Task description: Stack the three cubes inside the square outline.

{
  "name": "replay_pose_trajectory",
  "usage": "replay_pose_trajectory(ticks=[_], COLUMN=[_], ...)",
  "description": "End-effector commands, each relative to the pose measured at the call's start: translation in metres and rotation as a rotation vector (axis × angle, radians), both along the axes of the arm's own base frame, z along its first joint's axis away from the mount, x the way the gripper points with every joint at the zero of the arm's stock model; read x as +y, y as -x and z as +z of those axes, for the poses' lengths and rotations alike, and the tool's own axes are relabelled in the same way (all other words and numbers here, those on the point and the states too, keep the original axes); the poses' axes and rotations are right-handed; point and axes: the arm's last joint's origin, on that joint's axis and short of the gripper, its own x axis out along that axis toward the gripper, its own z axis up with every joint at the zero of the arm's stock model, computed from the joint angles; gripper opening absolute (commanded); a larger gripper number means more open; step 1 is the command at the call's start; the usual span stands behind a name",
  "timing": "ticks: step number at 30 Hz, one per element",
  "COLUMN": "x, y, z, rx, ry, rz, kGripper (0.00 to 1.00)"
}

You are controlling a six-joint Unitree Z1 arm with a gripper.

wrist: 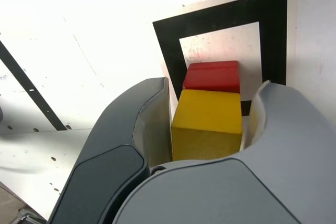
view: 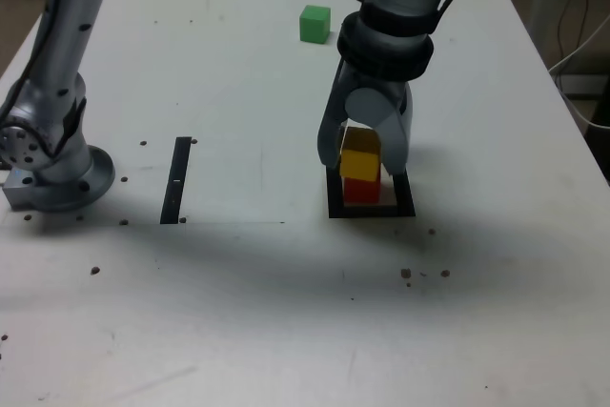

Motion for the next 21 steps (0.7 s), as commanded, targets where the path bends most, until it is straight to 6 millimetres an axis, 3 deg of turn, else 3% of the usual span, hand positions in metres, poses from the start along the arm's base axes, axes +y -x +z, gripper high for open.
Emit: replay_pose_trajectory(ticks=[1,7,13,18,21], x=[0.001,0.002,0.011,0.033,0.056], y=[0.0,0.002,0.013,0.027,0.032], z=[-0.002,0.001,0.016,0.028,0.031], rx=[0.006,-0.004,-0.025,-0.015,-0.005], ry=[-0.001,-0.009,-0.05,-0.096,-0.107], rz=[0.001,0.001,0.008,0.036,0.057], kGripper=[0.99,0.99,0.99,1.0,1.0])
